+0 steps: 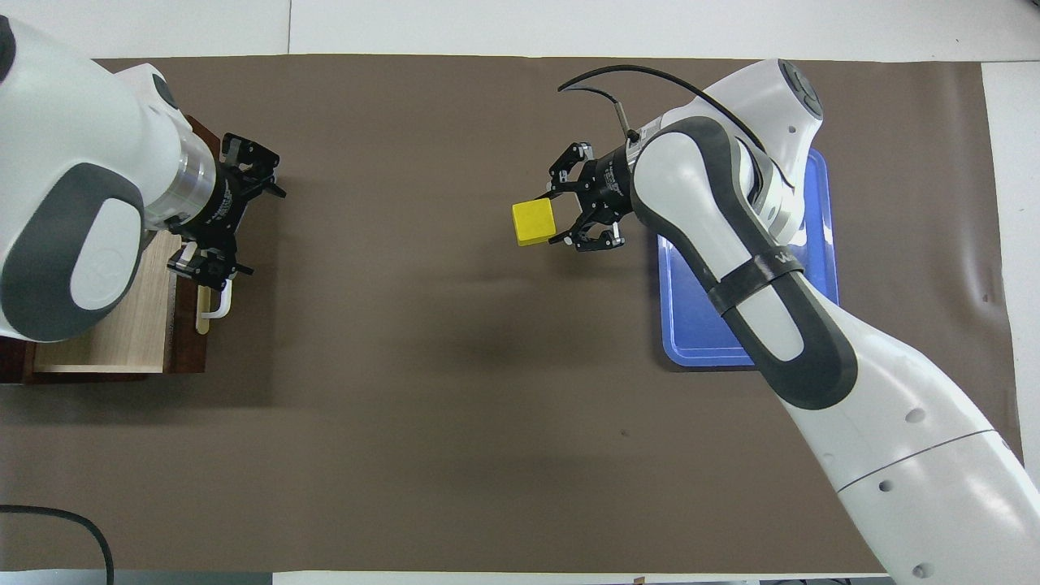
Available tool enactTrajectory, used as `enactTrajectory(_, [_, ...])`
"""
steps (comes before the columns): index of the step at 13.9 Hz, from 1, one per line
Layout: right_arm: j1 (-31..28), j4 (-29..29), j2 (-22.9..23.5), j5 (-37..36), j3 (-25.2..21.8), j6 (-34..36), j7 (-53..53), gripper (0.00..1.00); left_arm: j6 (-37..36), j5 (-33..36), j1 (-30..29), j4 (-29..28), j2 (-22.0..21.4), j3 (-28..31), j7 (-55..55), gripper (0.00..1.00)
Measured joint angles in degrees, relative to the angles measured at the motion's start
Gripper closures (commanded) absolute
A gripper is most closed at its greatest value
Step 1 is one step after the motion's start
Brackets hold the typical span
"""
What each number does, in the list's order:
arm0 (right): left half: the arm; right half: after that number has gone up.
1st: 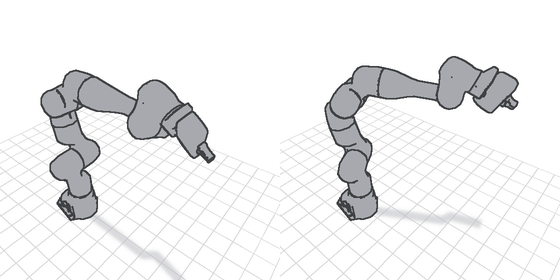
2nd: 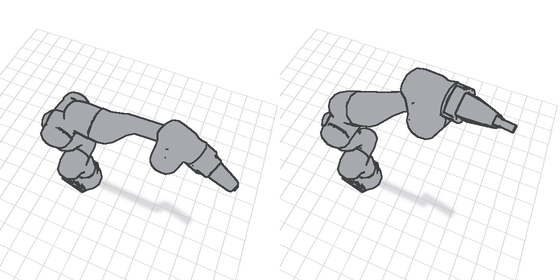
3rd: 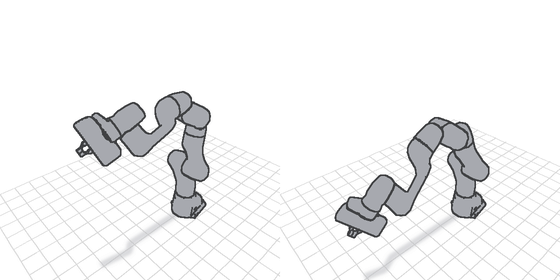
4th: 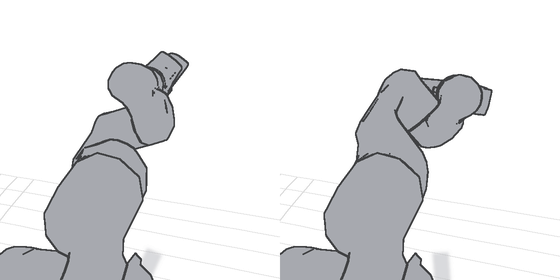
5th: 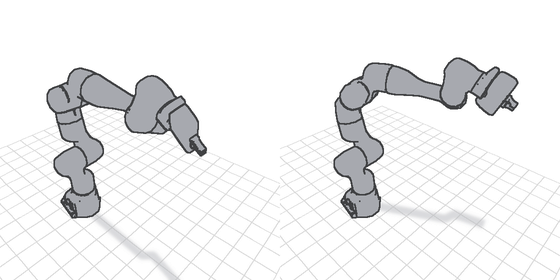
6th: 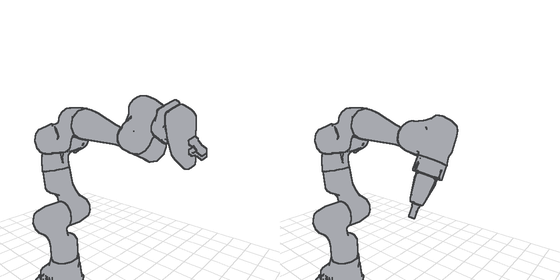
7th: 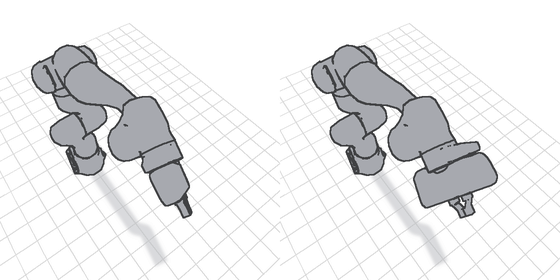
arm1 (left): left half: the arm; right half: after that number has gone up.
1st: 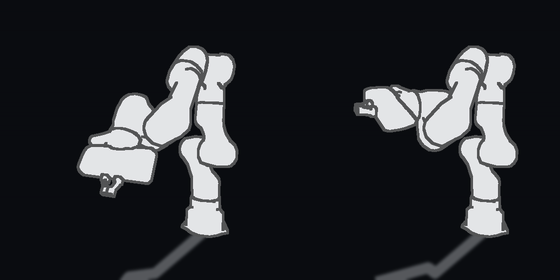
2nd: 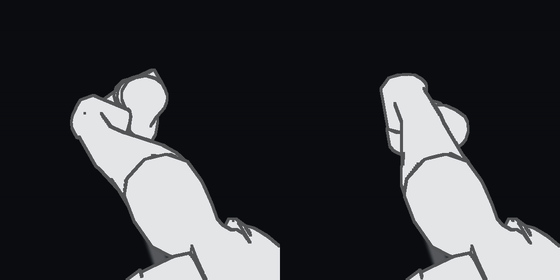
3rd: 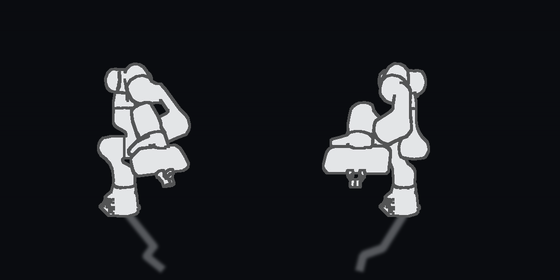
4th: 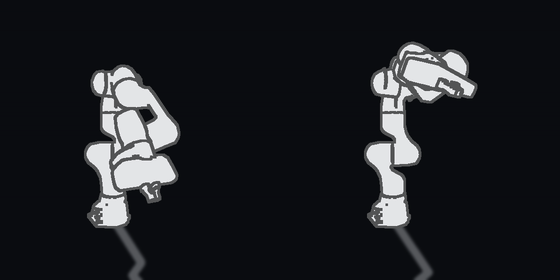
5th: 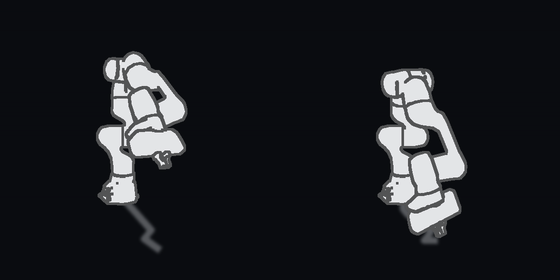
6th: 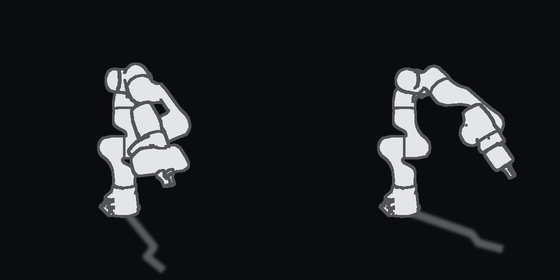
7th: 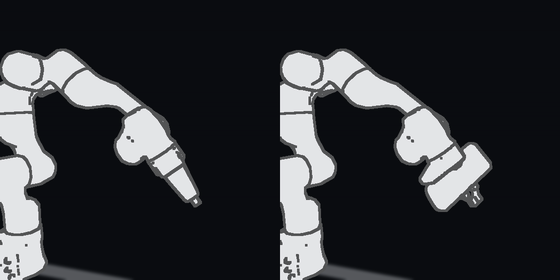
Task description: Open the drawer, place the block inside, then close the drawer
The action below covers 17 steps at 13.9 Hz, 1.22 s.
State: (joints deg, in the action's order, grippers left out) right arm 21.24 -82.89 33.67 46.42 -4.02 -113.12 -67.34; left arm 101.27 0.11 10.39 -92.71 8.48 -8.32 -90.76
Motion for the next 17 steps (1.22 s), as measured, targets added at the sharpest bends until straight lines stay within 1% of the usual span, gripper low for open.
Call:
enactTrajectory(4, [4.0, 0.0, 0.1, 0.0, 0.0, -4.3, -4.6, 1.0, 3.9, 0.0, 5.7, -0.1, 3.8, -0.1, -23.1, 0.0])
enactTrajectory(6, [5.1, 0.0, 0.3, 0.0, 0.0, -5.2, -5.7, 1.0, 5.1, 0.4, 10.0, -0.1, 6.0, -0.1, -34.1, 0.0])
enactTrajectory(8, [5.5, 0.0, 0.4, 0.0, 0.0, -5.2, -6.2, 1.0, 5.8, 2.7, 13.5, 0.0, 7.8, -0.1, -43.0, 0.0])
enactTrajectory(11, [5.5, 0.0, 0.5, 0.0, 0.0, -5.2, -6.4, 1.0, 8.5, 4.5, 17.9, 0.4, 11.5, 0.1, -50.4, 0.0])
enactTrajectory(14, [5.5, 0.0, 0.6, 0.0, -0.1, -5.2, -6.4, 1.0, 11.1, 5.2, 18.5, 1.5, 13.2, 0.4, -54.8, 0.0])
enactTrajectory(17, [5.5, 0.0, 0.6, 0.0, -0.1, -5.3, -7.4, 1.0, 11.6, 5.3, 18.4, 4.7, 14.9, 1.1, -58.5, 0.0])
